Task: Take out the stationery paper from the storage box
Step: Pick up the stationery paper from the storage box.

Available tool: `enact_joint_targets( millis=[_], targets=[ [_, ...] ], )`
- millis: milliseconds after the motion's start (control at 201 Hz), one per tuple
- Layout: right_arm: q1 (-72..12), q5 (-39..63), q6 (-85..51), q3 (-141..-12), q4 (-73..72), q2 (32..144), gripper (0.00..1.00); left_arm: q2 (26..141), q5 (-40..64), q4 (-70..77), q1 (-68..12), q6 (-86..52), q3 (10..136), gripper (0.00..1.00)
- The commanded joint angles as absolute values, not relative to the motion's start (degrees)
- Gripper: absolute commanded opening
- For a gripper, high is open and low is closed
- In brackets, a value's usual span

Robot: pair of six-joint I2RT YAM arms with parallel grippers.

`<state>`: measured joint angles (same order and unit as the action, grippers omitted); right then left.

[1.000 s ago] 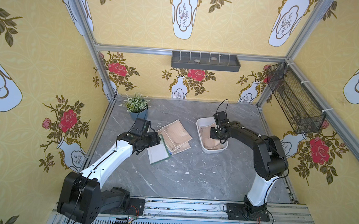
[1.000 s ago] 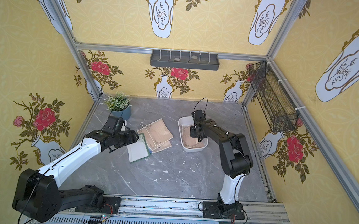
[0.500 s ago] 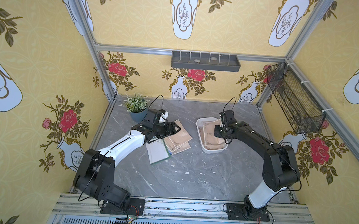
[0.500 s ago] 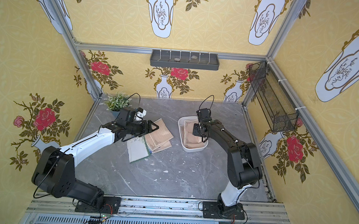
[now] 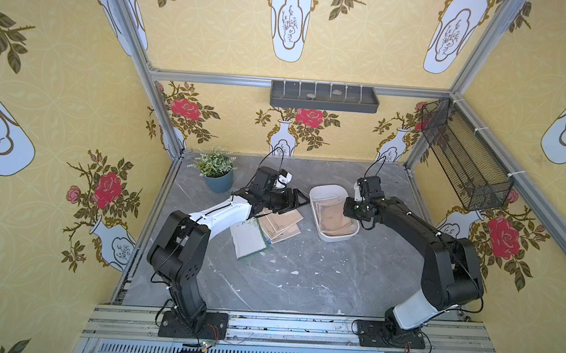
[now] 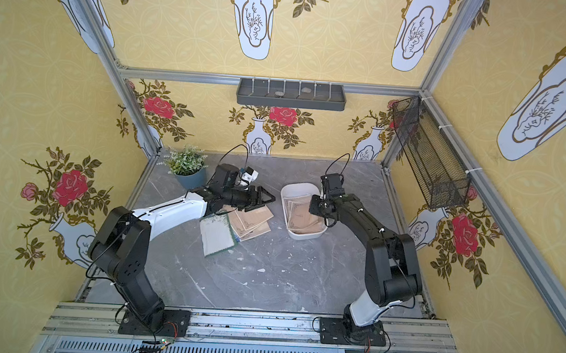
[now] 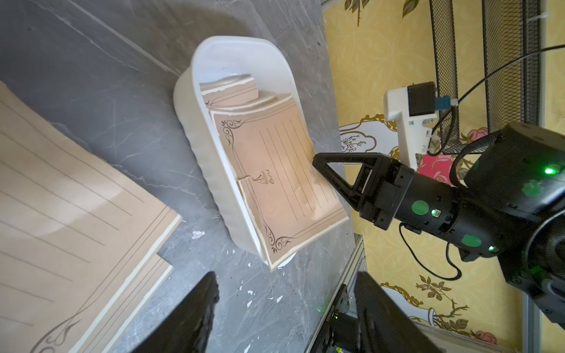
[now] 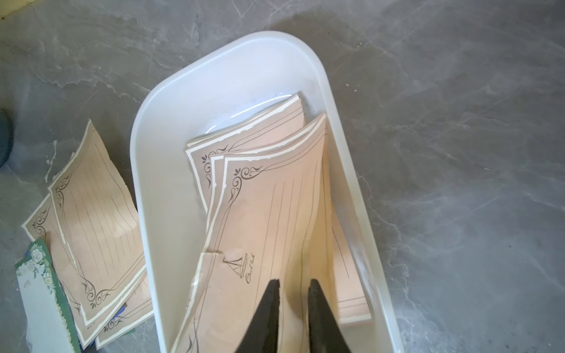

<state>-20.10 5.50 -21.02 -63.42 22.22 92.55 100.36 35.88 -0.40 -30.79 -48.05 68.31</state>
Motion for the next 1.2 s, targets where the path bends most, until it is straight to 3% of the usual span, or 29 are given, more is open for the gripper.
enact_joint_targets(
  millis=[0, 413, 692, 996, 1191],
  targets=[
    [-20.13, 6.58, -21.13, -63.44, 20.33, 92.68, 0.17, 100.99, 36.69, 0.88, -30.94, -48.16, 68.45, 0.72],
    [-19.31, 10.03, -21.67, -62.94, 18.52, 91.64, 0.02, 100.81, 36.5, 0.27, -31.03, -47.99, 68.2, 0.72],
    [-14.41, 24.49, -23.94, -58.08, 11.07, 85.28, 0.0, 99.87, 38.32, 3.52, -31.03, -48.31, 67.17, 0.72],
    [-8.6, 40.66, -28.93, -53.2, 1.03, 76.87, 0.0, 99.44, 50.07, 27.12, -31.03, -56.81, 62.25, 0.75],
    [-4.97, 48.14, -33.33, -51.57, -4.56, 72.27, 0.0, 99.84, 53.01, 31.95, -31.03, -58.99, 61.79, 0.76]
  ],
)
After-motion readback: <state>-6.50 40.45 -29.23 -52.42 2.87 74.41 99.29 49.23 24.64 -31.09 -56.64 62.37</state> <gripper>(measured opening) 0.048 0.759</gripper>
